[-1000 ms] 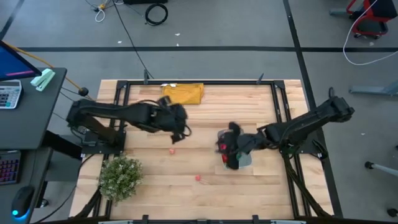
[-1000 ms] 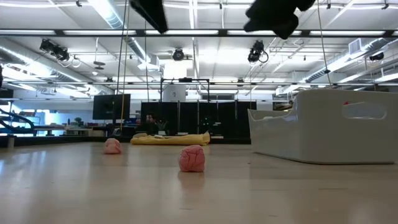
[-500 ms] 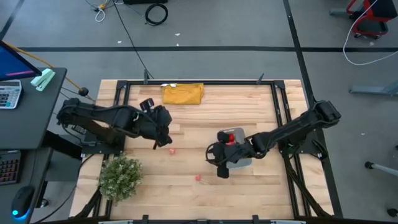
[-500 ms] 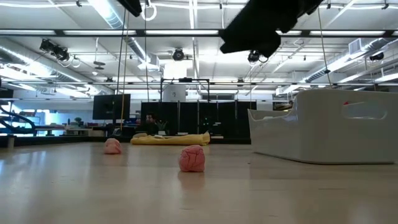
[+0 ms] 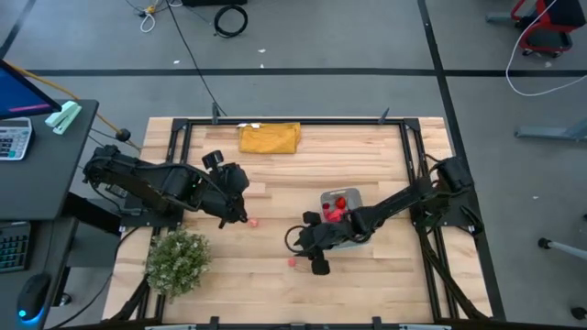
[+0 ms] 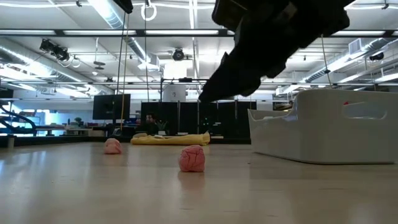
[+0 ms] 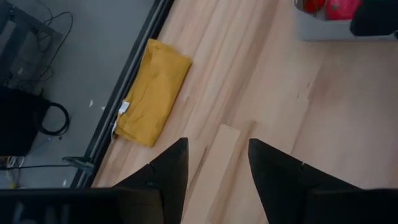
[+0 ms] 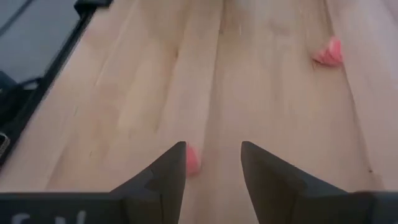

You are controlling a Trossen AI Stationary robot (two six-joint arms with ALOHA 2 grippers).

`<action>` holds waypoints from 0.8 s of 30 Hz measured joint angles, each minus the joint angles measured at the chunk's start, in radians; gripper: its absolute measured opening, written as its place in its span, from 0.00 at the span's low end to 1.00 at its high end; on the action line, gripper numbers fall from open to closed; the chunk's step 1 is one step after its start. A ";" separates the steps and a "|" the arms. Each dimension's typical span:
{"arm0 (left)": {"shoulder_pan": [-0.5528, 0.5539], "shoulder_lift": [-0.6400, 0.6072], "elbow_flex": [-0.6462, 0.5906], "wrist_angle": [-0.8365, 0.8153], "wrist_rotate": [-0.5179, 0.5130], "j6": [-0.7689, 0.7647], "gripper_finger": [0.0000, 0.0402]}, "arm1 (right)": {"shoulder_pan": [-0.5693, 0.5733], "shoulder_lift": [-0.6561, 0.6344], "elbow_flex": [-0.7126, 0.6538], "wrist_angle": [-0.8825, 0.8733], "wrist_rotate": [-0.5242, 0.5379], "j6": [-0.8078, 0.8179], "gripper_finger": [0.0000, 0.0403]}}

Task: Pick and placing Produce into tupperware
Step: Put the pink peach into the gray bin

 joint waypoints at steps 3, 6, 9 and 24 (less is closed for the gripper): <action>0.000 0.000 0.000 -0.011 -0.002 0.000 0.43 | 0.009 0.052 0.022 0.002 -0.031 -0.041 0.40; 0.000 0.000 0.000 -0.014 -0.007 0.000 0.43 | 0.022 0.105 0.040 -0.008 -0.048 -0.072 0.40; 0.000 0.000 0.000 -0.014 -0.007 -0.006 0.43 | 0.023 0.149 0.067 -0.001 -0.054 -0.072 0.40; -0.039 0.000 0.000 -0.021 -0.008 -0.052 0.43 | 0.001 0.245 0.170 -0.060 -0.048 -0.138 0.40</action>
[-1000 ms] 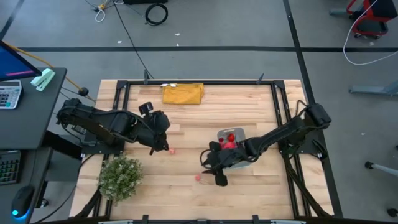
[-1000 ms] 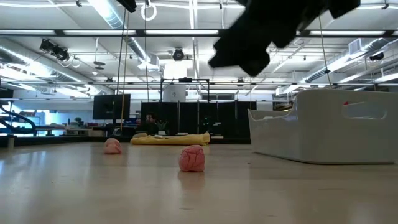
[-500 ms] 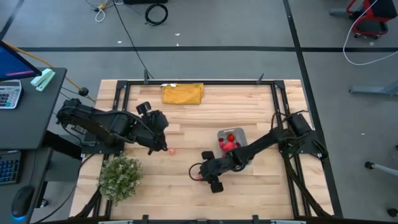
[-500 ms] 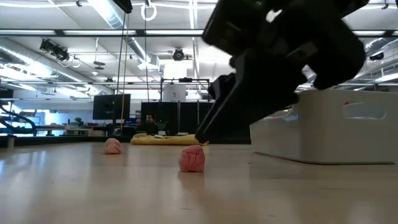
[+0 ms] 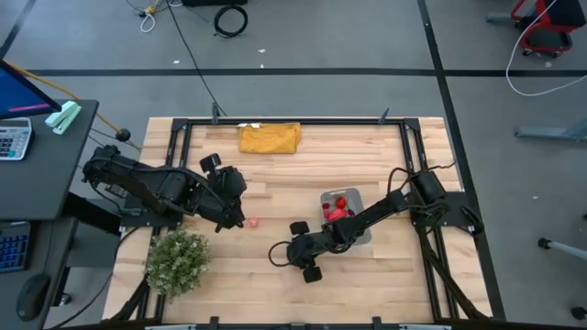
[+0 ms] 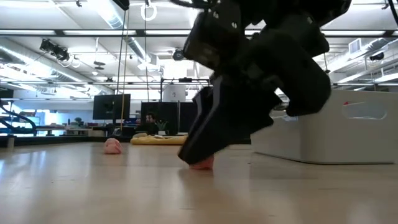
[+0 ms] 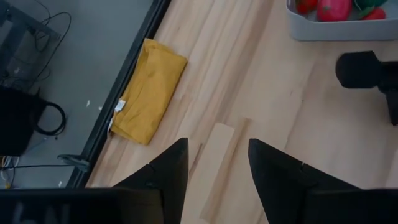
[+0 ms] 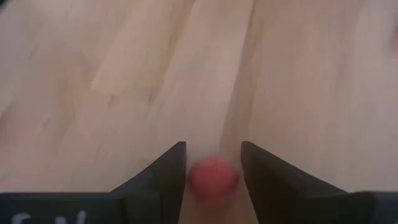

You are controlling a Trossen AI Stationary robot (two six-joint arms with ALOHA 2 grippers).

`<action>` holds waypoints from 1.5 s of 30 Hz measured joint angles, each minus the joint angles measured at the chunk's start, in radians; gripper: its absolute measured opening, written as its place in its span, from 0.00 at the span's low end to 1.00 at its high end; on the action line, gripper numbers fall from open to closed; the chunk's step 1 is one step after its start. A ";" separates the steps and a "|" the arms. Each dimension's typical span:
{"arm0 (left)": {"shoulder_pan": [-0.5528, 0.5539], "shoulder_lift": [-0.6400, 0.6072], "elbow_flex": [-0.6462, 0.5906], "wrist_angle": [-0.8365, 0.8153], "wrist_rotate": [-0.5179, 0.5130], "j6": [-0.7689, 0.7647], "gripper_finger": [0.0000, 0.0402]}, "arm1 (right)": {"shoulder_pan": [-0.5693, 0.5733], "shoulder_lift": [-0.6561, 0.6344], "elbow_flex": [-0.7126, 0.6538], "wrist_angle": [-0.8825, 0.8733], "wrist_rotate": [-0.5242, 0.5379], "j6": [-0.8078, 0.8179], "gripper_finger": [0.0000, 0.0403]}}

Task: Pick and placing Produce into tupperware
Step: Put the pink peach into the gray bin

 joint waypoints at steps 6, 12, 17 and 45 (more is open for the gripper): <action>-0.028 0.000 0.000 0.001 0.000 -0.005 0.43 | 0.000 0.000 -0.001 -0.041 0.000 0.013 0.40; -0.044 0.000 0.000 0.000 0.000 -0.026 0.43 | 0.002 -0.002 0.000 -0.059 0.034 0.076 0.39; -0.044 0.000 0.000 0.001 0.000 -0.026 0.43 | 0.002 -0.012 0.000 -0.085 0.039 0.131 0.30; -0.095 0.002 -0.001 -0.013 0.000 -0.117 0.44 | 0.003 -0.643 -0.169 -0.966 0.452 0.633 0.22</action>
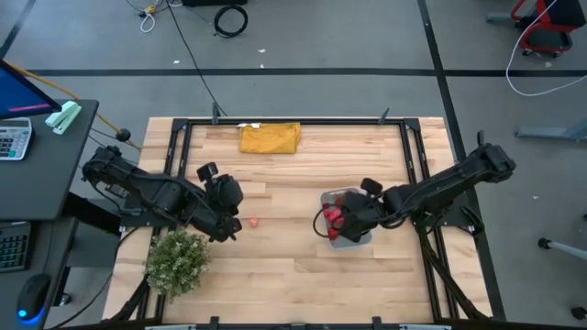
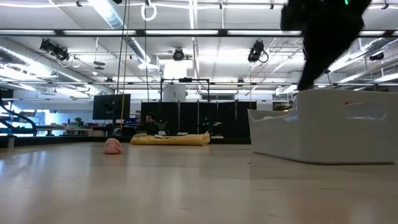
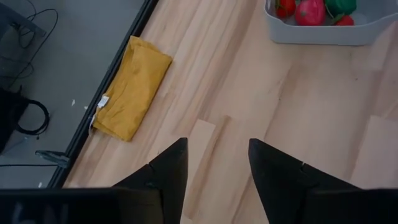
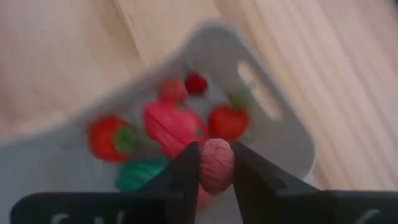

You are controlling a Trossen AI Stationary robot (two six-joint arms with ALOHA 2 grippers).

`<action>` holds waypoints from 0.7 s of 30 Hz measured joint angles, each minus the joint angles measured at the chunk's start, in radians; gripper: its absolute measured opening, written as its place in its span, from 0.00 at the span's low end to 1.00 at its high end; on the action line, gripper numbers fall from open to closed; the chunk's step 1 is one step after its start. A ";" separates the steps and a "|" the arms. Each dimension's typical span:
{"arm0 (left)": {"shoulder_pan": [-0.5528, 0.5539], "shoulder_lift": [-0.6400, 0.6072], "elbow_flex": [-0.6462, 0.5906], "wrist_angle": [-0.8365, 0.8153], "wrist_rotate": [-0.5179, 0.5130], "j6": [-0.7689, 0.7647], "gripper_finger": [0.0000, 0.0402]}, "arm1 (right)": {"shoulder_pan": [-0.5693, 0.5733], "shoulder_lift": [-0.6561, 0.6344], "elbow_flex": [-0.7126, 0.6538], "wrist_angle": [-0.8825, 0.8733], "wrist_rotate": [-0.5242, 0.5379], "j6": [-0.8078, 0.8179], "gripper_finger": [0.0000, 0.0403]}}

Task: Pick and placing Produce into tupperware
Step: Put the pink peach into the gray bin

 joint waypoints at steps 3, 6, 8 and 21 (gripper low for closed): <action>-0.010 0.000 0.000 0.000 0.000 -0.012 0.44 | 0.000 0.016 -0.055 0.001 -0.041 0.043 0.24; -0.017 0.000 0.000 0.000 0.000 -0.012 0.44 | 0.004 0.030 -0.075 0.008 -0.066 0.071 0.25; -0.017 0.000 0.000 0.000 0.000 -0.013 0.44 | 0.005 0.035 -0.077 0.014 -0.069 0.064 0.26; -0.015 0.000 0.000 0.000 0.000 -0.063 0.44 | -0.050 0.033 -0.077 0.077 -0.030 0.009 0.46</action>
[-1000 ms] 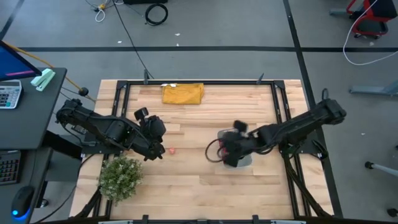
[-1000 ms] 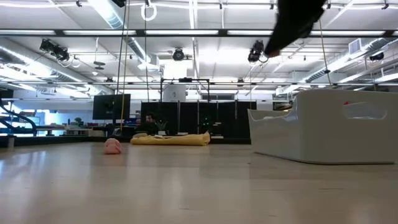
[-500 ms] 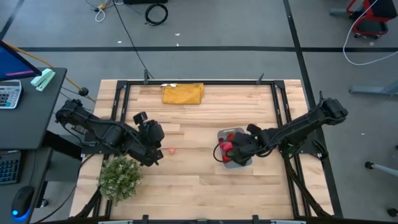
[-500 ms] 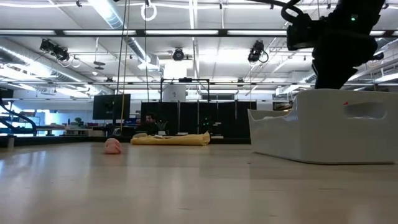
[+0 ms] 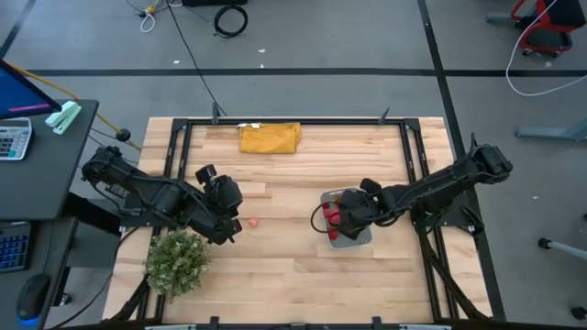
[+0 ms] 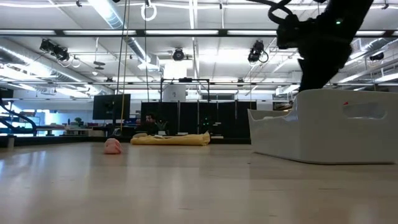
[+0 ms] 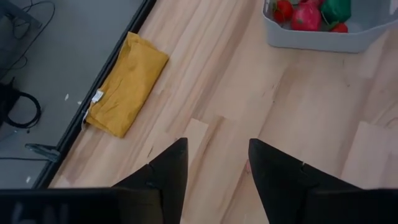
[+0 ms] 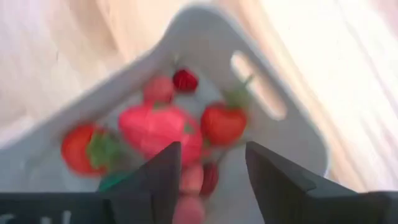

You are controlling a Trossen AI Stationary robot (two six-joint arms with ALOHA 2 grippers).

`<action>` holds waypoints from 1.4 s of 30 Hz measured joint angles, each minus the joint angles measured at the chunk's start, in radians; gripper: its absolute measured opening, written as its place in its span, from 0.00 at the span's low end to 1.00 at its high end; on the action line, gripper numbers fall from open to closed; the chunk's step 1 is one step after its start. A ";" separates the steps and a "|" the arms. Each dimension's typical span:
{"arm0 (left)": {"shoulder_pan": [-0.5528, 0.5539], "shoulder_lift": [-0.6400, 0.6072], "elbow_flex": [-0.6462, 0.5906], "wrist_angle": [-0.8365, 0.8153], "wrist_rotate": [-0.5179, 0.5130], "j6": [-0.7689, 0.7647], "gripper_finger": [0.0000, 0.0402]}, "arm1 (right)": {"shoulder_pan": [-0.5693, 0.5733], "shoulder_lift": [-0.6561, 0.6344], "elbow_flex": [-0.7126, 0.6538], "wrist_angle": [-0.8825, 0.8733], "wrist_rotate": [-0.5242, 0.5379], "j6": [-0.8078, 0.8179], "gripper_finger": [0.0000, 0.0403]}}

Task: Pick and placing Produce into tupperware
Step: Put the pink peach into the gray bin

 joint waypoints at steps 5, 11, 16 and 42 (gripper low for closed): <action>0.000 0.037 0.000 -0.019 0.000 -0.057 0.44 | -0.031 0.000 0.000 0.106 0.067 -0.044 0.49; -0.007 0.146 0.000 -0.039 0.000 -0.097 0.43 | -0.071 0.000 0.000 0.226 0.078 -0.095 0.46; -0.018 0.265 0.000 -0.034 0.000 -0.054 0.43 | -0.073 0.000 0.000 0.225 0.077 -0.104 0.44; -0.099 -0.276 -0.417 -0.069 -0.158 -0.313 0.43 | -0.075 0.000 0.000 0.226 0.076 -0.211 0.42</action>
